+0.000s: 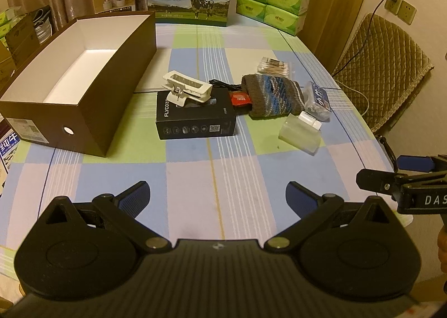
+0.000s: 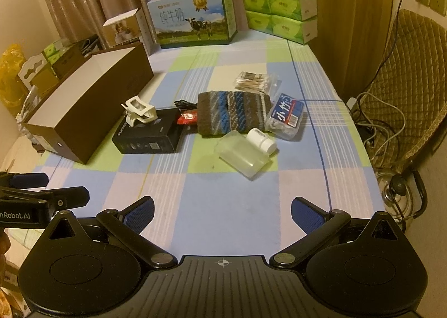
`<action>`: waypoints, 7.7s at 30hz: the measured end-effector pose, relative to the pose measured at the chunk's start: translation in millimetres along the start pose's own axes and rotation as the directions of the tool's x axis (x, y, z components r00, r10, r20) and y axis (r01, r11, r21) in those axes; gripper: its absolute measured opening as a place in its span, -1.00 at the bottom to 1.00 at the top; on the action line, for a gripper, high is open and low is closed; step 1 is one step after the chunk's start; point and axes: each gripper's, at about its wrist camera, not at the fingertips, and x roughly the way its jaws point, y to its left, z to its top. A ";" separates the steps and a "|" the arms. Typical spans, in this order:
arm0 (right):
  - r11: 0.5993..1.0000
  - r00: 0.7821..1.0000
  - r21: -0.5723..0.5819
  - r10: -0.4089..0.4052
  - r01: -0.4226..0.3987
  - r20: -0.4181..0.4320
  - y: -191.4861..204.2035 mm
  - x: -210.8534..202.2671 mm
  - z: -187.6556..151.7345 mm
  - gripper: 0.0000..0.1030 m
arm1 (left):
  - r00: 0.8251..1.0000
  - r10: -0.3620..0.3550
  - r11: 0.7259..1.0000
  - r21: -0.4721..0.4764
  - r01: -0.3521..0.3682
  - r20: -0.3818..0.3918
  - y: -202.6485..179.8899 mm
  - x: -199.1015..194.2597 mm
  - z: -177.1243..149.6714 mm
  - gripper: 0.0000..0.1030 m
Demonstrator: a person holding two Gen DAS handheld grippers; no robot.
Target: Organize objects
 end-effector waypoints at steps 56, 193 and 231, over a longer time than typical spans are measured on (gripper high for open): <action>0.966 0.994 0.240 -0.105 0.099 0.015 8.9 88.6 36.1 0.96 | 0.994 -0.089 0.987 0.130 0.098 -0.069 54.5 99.7 90.9 0.98; 0.837 0.957 -0.463 0.261 -0.291 -0.130 311.7 242.0 145.9 0.52 | 0.994 0.102 0.994 0.031 -0.102 -0.029 314.1 92.2 152.3 0.63; 0.882 0.959 -0.382 0.277 -0.278 -0.058 306.9 188.3 131.8 0.76 | 0.992 0.116 0.993 0.008 -0.116 -0.044 311.4 54.7 134.2 0.81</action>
